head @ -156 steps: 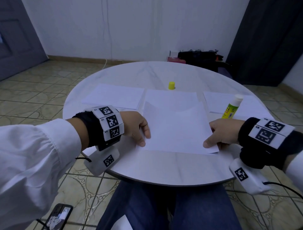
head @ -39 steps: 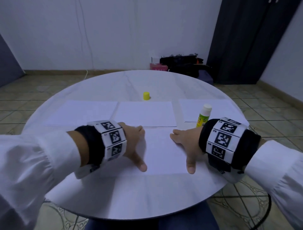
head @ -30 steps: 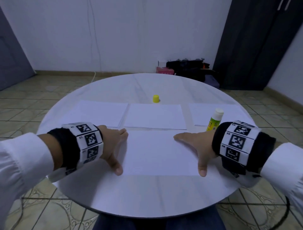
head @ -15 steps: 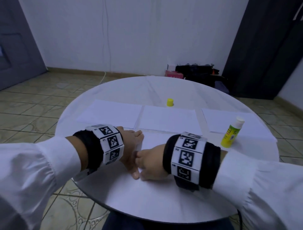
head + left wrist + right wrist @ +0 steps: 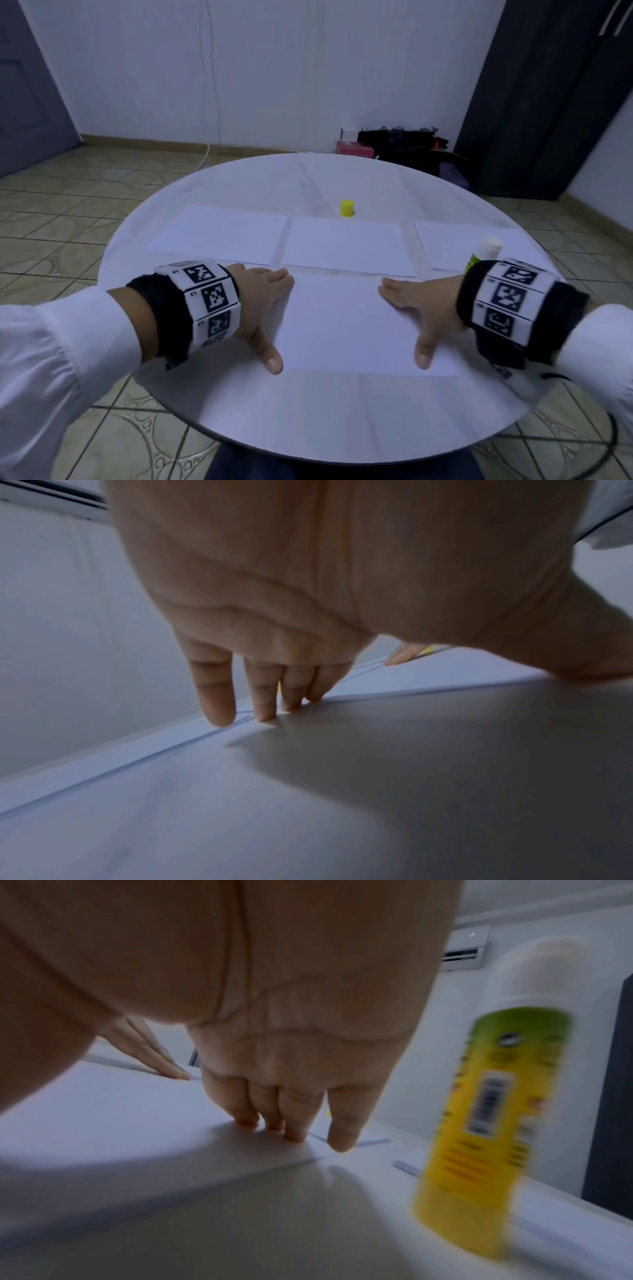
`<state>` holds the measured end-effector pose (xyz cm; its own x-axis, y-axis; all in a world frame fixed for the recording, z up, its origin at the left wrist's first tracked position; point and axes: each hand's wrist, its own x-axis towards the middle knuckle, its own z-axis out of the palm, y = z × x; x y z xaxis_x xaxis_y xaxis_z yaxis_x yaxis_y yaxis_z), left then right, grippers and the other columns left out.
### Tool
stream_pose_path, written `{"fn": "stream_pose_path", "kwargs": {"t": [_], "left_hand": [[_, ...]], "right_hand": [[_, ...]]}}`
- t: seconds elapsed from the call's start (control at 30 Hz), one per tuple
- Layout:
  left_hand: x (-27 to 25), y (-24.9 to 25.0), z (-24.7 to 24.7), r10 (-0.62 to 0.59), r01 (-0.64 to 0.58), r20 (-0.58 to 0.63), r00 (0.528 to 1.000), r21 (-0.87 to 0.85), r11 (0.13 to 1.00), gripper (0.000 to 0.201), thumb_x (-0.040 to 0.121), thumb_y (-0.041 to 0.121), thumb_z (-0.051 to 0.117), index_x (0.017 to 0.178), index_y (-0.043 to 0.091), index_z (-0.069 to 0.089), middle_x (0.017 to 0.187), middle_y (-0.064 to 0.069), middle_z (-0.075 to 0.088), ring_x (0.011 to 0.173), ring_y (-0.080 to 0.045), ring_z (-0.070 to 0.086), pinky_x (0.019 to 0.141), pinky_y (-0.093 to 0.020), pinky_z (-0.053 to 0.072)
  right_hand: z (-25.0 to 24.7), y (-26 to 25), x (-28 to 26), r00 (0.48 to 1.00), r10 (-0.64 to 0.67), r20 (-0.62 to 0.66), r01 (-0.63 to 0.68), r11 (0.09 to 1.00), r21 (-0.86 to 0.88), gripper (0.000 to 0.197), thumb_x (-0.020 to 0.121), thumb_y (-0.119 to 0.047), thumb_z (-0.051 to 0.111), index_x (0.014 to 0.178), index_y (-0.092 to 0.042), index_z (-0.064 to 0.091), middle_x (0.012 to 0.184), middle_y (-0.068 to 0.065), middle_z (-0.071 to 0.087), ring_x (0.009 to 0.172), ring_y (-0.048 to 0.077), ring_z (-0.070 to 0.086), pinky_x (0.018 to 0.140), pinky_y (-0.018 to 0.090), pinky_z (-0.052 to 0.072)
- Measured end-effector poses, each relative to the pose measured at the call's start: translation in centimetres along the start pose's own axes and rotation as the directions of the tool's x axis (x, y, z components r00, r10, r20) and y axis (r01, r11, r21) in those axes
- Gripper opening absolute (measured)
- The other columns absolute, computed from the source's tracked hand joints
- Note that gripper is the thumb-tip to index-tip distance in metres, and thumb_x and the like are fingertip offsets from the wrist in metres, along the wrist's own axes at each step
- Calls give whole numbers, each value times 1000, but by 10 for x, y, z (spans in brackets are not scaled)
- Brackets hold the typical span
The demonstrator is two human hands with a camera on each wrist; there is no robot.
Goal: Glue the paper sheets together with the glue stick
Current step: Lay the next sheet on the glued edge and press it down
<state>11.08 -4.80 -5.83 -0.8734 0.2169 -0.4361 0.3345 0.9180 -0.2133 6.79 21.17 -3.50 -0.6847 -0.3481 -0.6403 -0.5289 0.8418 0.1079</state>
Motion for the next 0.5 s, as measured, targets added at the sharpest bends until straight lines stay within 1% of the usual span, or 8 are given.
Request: {"fn": "stream_pose_path", "kwargs": {"t": [0.07,0.13,0.23,0.33,0.4,0.5], "left_hand": [[0,0,-1,0,0,3,1000,-8,1000,132,43,88,64,144,16,17,152,7,25,137,-18,34,107,-45,33],[0,-1,-2,-7,8,12,1000,-18,1000,135,42,87,65,145,16,15,153,8,24,138,-18,33,109,-44,31],[0,0,-5,-35,37,42,998,-33,999,142,40,88,65,150,22,2,157,10,16,140,-20,29,112,-44,27],[-1,3,-9,-51,55,65,997,-60,997,145,47,81,71,151,23,-12,160,10,2,147,-18,13,118,-41,16],[0,4,-11,-52,59,63,997,-111,992,149,45,79,74,151,24,-15,161,8,0,148,-16,8,119,-40,13],[-2,5,-16,-72,87,67,995,-265,960,148,47,69,81,150,27,-17,160,7,6,147,-15,10,119,-37,12]], "right_hand": [[7,13,-8,999,32,28,-33,999,22,128,68,-44,80,150,-22,-16,155,-14,-20,145,9,-4,119,32,5],[13,19,-16,998,56,37,-57,998,28,128,68,-42,81,149,-21,-16,155,-15,-20,146,10,-3,117,31,7],[15,20,-22,996,81,31,-82,997,9,128,69,-41,81,150,-20,-16,156,-14,-20,146,11,-1,116,31,10],[11,13,-21,995,95,19,-94,994,-57,130,68,-41,82,150,-17,-16,158,-8,-17,147,14,0,116,35,12],[7,9,-19,994,112,16,-110,989,-94,129,66,-40,83,151,-15,-12,159,-4,-8,146,18,6,116,38,17],[4,6,-14,993,115,12,-112,985,-128,123,62,-39,86,150,-12,4,155,1,12,141,21,22,111,44,28]]}}
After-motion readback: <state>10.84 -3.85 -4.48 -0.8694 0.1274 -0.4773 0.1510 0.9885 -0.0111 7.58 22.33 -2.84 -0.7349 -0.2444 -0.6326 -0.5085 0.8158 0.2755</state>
